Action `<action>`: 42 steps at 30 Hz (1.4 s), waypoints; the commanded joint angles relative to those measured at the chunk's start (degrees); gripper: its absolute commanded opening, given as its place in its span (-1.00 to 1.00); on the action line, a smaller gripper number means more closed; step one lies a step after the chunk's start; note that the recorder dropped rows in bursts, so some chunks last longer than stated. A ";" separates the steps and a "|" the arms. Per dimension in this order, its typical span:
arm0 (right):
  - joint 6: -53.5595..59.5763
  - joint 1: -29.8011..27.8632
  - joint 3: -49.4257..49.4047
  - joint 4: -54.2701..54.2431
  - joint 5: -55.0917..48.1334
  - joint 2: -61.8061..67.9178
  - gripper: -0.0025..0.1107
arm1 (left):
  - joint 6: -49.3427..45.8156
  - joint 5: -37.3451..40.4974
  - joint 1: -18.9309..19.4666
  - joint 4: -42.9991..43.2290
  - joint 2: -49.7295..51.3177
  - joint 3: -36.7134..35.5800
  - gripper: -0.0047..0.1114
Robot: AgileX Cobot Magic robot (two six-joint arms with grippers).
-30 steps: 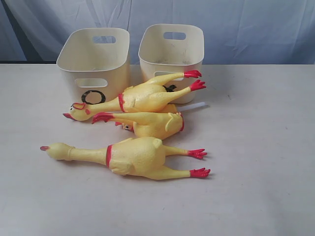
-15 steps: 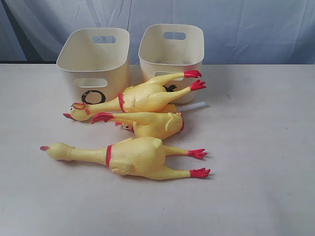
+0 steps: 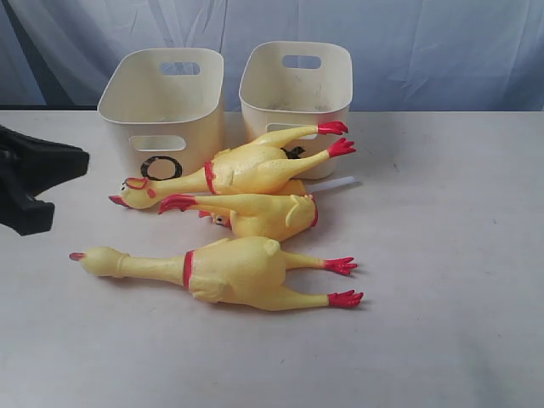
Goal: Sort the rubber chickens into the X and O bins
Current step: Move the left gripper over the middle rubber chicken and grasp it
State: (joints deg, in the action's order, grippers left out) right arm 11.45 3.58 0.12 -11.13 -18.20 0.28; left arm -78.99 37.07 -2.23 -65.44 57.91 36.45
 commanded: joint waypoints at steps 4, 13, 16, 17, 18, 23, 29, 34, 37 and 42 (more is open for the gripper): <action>0.04 -0.02 -0.12 -0.07 0.64 -0.28 -0.97 | -18.56 2.87 -3.74 -7.10 11.94 2.85 -0.39; 0.04 -0.02 -0.12 -0.07 0.64 -0.28 -0.97 | -34.55 -9.92 -15.19 -7.10 22.37 7.37 -0.14; 0.04 -0.02 -0.12 -0.07 0.64 -0.28 -0.97 | -34.55 -13.47 -17.71 -6.99 25.51 8.66 -0.10; 0.04 -0.02 -0.12 -0.07 0.64 -0.28 -0.97 | -34.55 -14.40 -18.23 -6.88 26.61 8.90 -0.09; 0.04 -0.02 -0.12 -0.07 0.64 -0.28 -0.97 | -34.55 -15.47 -18.93 -6.88 27.64 9.41 -0.05; 0.04 -0.02 -0.12 -0.07 0.64 -0.28 -0.97 | -34.55 -19.06 -20.95 -4.48 31.85 11.46 0.10; 0.04 -0.02 -0.12 -0.07 0.64 -0.28 -0.97 | -38.43 -21.90 -22.07 -2.88 36.51 14.29 0.12; 0.04 -0.02 -0.12 -0.07 0.64 -0.28 -0.97 | -38.68 -21.90 -22.43 -2.88 39.84 17.01 0.12; 0.04 -0.02 -0.12 -0.07 0.64 -0.28 -0.97 | -38.68 -21.84 -23.05 -2.88 41.40 17.85 0.12; 0.04 -0.02 -0.12 -0.07 0.64 -0.28 -0.97 | -42.05 -22.75 -23.62 -2.88 43.46 17.84 0.12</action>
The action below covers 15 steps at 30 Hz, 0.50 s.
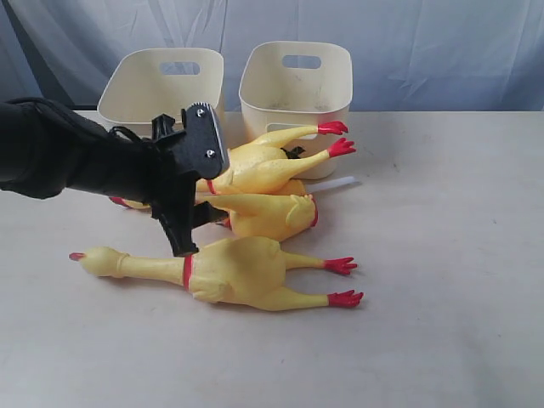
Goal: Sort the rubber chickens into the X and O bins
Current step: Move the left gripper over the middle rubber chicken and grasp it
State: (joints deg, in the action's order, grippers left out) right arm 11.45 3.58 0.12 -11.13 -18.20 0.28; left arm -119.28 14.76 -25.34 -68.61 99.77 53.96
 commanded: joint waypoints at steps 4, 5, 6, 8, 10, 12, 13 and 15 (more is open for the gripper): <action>0.04 -0.02 -0.12 -0.07 0.64 -0.28 -0.97 | -1.76 -0.55 -0.52 0.18 2.63 0.33 0.10; 0.04 -0.02 -0.12 -0.07 0.64 -0.28 -0.97 | -1.76 -0.41 -0.52 0.18 2.87 0.33 0.08; 0.04 -0.02 -0.12 -0.07 0.64 -0.28 -0.97 | -1.76 -0.41 -0.52 0.41 3.12 0.33 0.06; 0.04 -0.02 -0.12 -0.07 0.64 -0.28 -0.97 | -1.76 -0.41 -0.52 0.39 3.97 0.33 0.04; 0.04 -0.02 -0.12 -0.07 0.64 -0.28 -0.97 | -2.08 -0.51 -0.52 1.01 4.25 0.33 0.04; 0.04 -0.02 -0.12 -0.07 0.64 -0.28 -0.97 | -2.65 -0.78 -0.52 1.26 4.49 0.33 0.04; 0.04 -0.02 -0.12 -0.07 0.64 -0.28 -0.97 | -2.65 -1.04 -0.52 1.26 4.62 0.33 0.04; 0.04 -0.02 -0.12 -0.07 0.64 -0.28 -0.97 | -2.65 -1.94 -0.52 1.26 4.62 0.33 0.04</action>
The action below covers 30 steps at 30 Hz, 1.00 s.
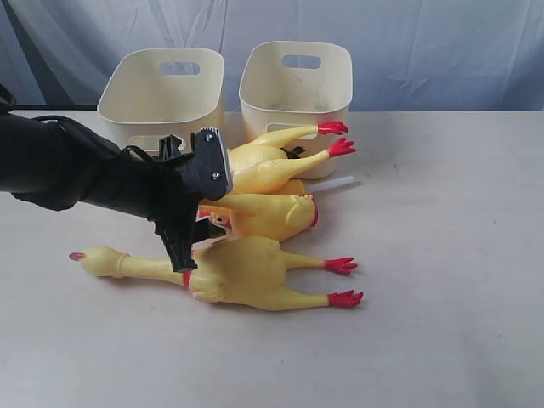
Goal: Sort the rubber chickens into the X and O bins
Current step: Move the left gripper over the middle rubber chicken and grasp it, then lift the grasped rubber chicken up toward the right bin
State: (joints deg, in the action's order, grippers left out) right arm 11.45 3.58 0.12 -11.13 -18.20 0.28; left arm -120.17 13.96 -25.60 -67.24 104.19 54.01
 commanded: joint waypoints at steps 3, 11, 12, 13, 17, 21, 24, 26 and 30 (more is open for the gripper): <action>0.04 -0.02 -0.12 -0.07 0.64 -0.28 -0.97 | -1.76 -1.56 -0.25 -0.03 0.20 0.28 0.02; 0.04 -0.02 -0.12 -0.07 0.64 -0.28 -0.97 | -1.76 -1.56 -0.25 0.02 0.20 0.28 -0.05; 0.04 -0.02 -0.12 -0.07 0.64 -0.28 -0.97 | -1.76 -1.56 -0.25 0.02 0.20 0.28 -0.05; 0.04 -0.02 -0.12 -0.07 0.64 -0.28 -0.97 | -1.76 -1.56 -0.25 0.02 0.20 0.28 -0.05; 0.04 -0.02 -0.12 -0.07 0.64 -0.28 -0.97 | -1.76 -0.55 -0.25 0.02 0.20 2.19 -0.05; 0.04 -0.02 -0.12 -0.07 0.64 -0.28 -0.97 | -1.76 1.27 -0.25 -1.18 0.20 3.44 -0.05; 0.04 -0.02 -0.12 -0.07 0.64 -0.28 -0.97 | -1.76 0.85 -0.25 -1.11 0.46 3.44 -0.05; 0.04 -0.02 -0.12 -0.07 0.64 -0.28 -0.97 | -1.76 0.85 -0.25 -1.11 0.85 3.44 -0.05; 0.04 -0.02 -0.12 -0.07 0.64 -0.28 -0.97 | -1.76 0.85 -0.25 -1.11 1.47 3.44 -0.09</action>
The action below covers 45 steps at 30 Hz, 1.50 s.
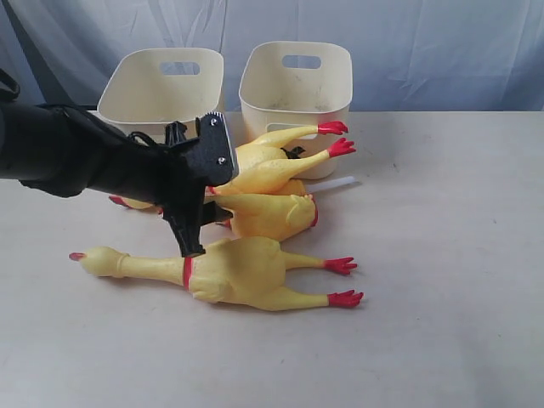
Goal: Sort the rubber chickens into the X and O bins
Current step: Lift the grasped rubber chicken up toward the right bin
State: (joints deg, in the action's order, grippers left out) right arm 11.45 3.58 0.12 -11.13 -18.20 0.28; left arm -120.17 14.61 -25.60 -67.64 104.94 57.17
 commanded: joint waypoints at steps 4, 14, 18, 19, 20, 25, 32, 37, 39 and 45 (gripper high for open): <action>0.04 -0.02 -0.12 -0.07 0.64 -0.28 -0.97 | -1.76 0.21 -0.25 -0.71 0.71 0.29 -0.35; 0.04 -0.02 -0.12 -0.07 0.64 -0.28 -0.97 | -1.76 3.02 -0.25 0.26 0.71 0.29 -0.92; 0.04 -0.02 -0.12 -0.07 0.64 -0.28 -0.97 | -1.76 6.19 -0.25 4.31 0.71 0.29 -0.92; 0.04 -0.02 -0.12 -0.07 0.64 -0.28 -0.97 | -1.76 6.19 -0.25 4.39 0.71 0.29 -0.92; 0.04 -0.02 -0.12 -0.07 0.64 -0.28 -0.97 | -1.76 6.19 -0.25 4.39 0.71 0.29 -0.92; 0.04 -0.02 -0.12 -0.07 0.64 -0.28 -0.97 | -1.76 6.29 -0.25 4.38 -0.36 0.29 -0.92; 0.04 -0.02 -0.12 -0.07 0.64 -0.28 -0.97 | -1.76 6.33 -0.25 4.26 -4.36 0.29 -0.92; 0.04 -0.02 -0.12 -0.07 0.64 -0.28 -0.97 | -1.63 6.33 -0.25 3.89 -7.74 0.29 -0.92; 0.04 -0.02 -0.12 -0.07 0.64 -0.28 -0.97 | -1.08 5.97 -0.25 2.86 -9.17 0.29 -0.92; 0.04 -0.02 -0.12 -0.07 0.64 -0.28 -0.97 | 1.34 0.96 -0.25 -11.97 -12.45 1.53 -0.92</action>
State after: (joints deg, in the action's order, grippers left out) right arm 11.45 3.58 0.12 -11.13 -18.20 0.28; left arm -119.78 18.75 -25.60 -70.31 94.12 57.52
